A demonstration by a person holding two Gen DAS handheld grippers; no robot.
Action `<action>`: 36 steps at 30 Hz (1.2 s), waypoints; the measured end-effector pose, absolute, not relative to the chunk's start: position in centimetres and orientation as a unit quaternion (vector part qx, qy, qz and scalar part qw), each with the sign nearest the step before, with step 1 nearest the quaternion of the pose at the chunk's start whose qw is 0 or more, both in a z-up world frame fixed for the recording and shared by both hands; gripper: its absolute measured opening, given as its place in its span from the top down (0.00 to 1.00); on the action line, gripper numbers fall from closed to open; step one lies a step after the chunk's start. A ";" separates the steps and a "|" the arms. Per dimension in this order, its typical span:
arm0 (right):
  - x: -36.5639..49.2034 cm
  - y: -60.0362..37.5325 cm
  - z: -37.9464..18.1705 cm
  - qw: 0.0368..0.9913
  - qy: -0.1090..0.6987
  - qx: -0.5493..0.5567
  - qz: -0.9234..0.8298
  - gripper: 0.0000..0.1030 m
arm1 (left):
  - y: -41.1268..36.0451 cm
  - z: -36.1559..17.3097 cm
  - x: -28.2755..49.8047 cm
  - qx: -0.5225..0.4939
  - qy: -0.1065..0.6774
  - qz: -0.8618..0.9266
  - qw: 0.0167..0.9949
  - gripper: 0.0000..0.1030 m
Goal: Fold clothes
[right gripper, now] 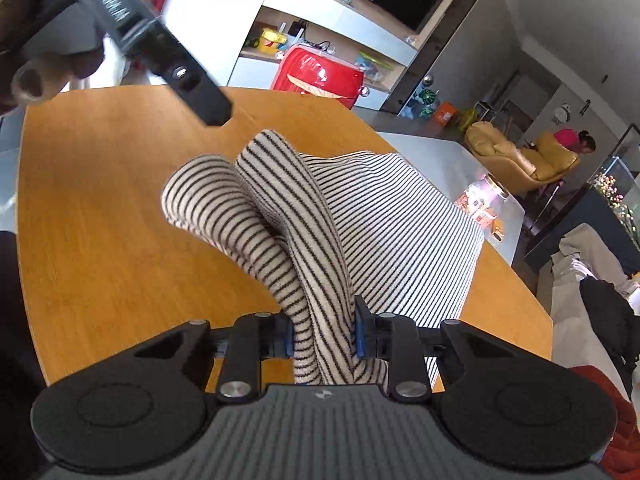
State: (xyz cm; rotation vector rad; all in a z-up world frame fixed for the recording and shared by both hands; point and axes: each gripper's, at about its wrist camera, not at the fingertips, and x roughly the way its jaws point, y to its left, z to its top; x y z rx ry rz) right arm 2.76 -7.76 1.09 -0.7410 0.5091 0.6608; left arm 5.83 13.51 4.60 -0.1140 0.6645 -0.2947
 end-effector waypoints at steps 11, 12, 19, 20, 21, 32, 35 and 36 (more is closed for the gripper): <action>-3.1 -8.6 8.8 0.811 0.274 -0.346 0.383 0.77 | 11.8 2.8 13.4 -0.036 0.351 -0.197 0.915 0.01; -3.0 -8.8 10.5 0.816 0.266 -0.338 0.386 0.77 | 11.6 2.2 14.0 -0.023 0.360 -0.197 0.912 0.04; 3.8 -8.5 17.3 0.805 0.264 -0.295 0.441 0.77 | 12.3 0.7 15.1 0.029 0.380 -0.248 0.891 0.17; 5.4 -8.2 16.4 0.798 0.273 -0.293 0.451 0.77 | 12.4 0.5 15.1 0.034 0.385 -0.250 0.888 0.18; 7.0 -7.9 15.5 0.790 0.283 -0.290 0.460 0.77 | 12.5 0.5 15.1 0.037 0.387 -0.251 0.887 0.18; 17.7 -6.1 4.8 0.756 0.355 -0.234 0.498 0.69 | 17.0 3.9 12.2 0.007 0.377 -0.184 0.908 0.11; 17.4 -7.0 5.4 0.768 0.347 -0.231 0.486 0.64 | 17.1 6.5 11.2 -0.003 0.351 -0.190 0.917 0.08; 17.2 -7.4 5.6 0.774 0.343 -0.230 0.479 0.58 | 16.6 7.3 11.0 -0.003 0.341 -0.202 0.918 0.07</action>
